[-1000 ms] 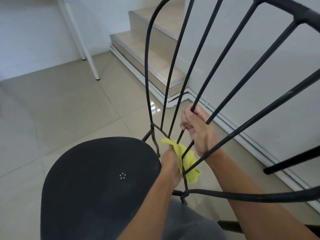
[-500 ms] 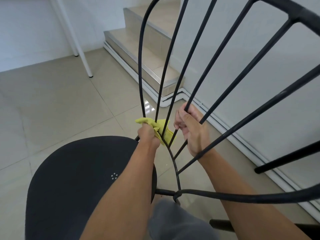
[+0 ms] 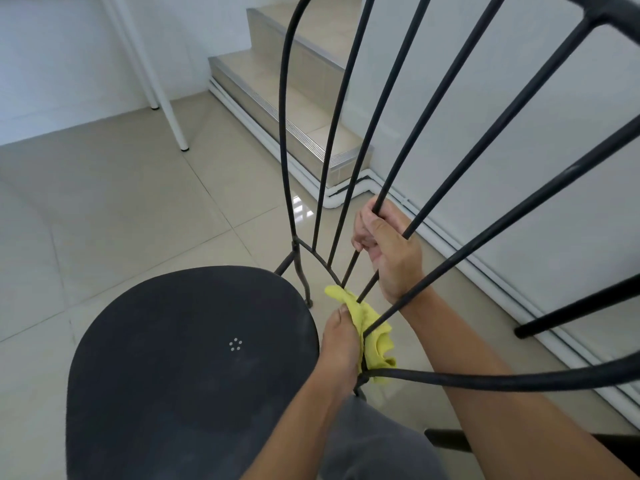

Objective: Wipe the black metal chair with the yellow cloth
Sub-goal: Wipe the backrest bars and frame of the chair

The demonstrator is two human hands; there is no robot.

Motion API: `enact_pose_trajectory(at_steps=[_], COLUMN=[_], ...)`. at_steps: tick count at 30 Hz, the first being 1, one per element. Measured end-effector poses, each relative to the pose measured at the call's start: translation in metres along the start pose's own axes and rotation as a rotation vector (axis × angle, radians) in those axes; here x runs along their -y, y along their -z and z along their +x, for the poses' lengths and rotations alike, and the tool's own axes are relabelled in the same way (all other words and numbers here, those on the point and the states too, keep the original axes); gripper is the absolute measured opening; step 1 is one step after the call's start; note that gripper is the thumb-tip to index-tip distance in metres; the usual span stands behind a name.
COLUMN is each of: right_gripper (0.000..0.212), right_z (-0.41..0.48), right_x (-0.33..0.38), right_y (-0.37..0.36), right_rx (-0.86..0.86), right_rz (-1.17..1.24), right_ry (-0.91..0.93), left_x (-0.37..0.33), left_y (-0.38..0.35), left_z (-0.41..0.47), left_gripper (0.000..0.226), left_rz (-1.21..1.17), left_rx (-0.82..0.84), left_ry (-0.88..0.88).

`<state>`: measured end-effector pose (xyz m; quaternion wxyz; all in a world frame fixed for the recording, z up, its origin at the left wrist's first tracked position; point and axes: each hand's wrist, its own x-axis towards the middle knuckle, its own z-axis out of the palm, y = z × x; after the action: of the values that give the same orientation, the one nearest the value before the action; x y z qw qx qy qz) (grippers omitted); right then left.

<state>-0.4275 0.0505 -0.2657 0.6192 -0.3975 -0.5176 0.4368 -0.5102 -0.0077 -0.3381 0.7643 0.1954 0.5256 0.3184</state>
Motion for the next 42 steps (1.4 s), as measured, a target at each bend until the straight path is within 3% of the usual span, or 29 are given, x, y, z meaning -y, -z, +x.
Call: enact_pose_trajectory(at_steps=[4, 9, 17, 27, 30, 36, 42], right_gripper=[0.022, 0.023, 0.025, 0.023, 0.023, 0.024, 0.026], right_z=[0.000, 0.000, 0.001, 0.000, 0.000, 0.000, 0.000], right_x=[0.000, -0.001, -0.001, 0.000, 0.001, 0.001, 0.000], right_y=[0.000, -0.001, 0.000, -0.001, -0.002, -0.002, -0.003], right_rx=[0.002, -0.013, -0.006, -0.003, -0.002, 0.002, -0.024], right_rz=[0.001, 0.018, 0.002, -0.003, 0.012, 0.005, 0.018], right_ry=[0.008, -0.001, -0.006, -0.008, -0.009, -0.005, -0.028], left_x=[0.004, -0.025, -0.101, 0.016, 0.029, 0.026, -0.004], left_y=[0.004, 0.001, 0.010, 0.018, 0.035, 0.033, 0.017], left_z=[-0.002, 0.035, 0.084, 0.014, -0.004, -0.001, 0.029], left_gripper=[0.045, 0.043, 0.028, 0.048, 0.037, 0.033, 0.017], left_rz=[-0.035, -0.191, -0.418, -0.041, -0.005, -0.003, -0.293], left_rx=[0.012, -0.126, -0.236, 0.127, 0.173, 0.023, -0.100], left_ry=[0.029, 0.020, -0.140, -0.028, -0.081, -0.025, 0.016])
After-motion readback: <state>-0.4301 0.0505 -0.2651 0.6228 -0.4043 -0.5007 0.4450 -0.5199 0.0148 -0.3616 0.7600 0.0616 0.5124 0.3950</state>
